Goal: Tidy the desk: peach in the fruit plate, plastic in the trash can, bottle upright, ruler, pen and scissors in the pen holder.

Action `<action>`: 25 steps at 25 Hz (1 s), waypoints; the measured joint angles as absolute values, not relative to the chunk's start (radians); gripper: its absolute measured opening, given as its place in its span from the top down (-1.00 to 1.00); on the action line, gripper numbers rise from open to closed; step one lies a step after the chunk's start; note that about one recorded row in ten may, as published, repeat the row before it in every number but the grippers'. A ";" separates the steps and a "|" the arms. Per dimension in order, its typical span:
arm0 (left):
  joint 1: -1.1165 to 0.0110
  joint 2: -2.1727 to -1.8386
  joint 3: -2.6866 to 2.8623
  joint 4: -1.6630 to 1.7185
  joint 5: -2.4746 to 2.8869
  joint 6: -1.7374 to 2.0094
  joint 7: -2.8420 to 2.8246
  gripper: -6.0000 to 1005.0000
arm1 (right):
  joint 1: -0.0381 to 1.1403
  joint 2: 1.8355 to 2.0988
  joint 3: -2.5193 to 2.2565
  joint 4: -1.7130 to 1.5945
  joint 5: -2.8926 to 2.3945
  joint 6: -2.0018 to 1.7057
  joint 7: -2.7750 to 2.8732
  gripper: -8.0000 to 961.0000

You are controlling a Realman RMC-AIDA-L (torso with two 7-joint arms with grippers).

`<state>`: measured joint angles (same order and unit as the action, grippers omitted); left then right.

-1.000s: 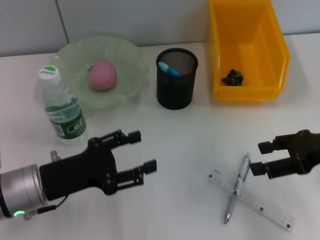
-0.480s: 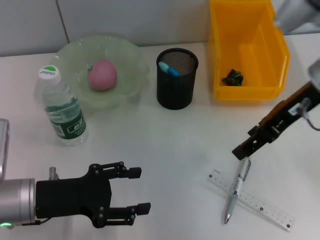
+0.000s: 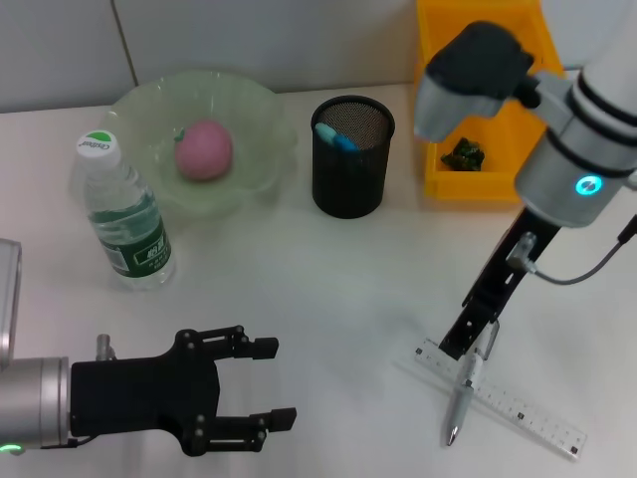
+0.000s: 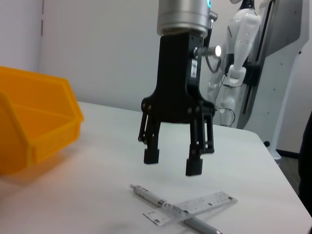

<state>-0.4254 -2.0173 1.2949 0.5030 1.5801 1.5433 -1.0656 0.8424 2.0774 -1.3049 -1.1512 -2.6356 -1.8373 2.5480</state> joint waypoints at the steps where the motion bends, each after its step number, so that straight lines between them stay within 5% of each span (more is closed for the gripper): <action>1: -0.426 -2.017 1.289 0.503 1.580 1.543 -1.069 -0.55 | 0.840 2.078 -1.327 -1.148 -2.636 -1.823 2.552 -0.65; 25: -0.434 -2.023 1.259 0.503 1.582 1.551 -1.076 -0.55 | 0.824 2.091 -1.704 -1.151 -2.587 -1.639 2.780 -0.65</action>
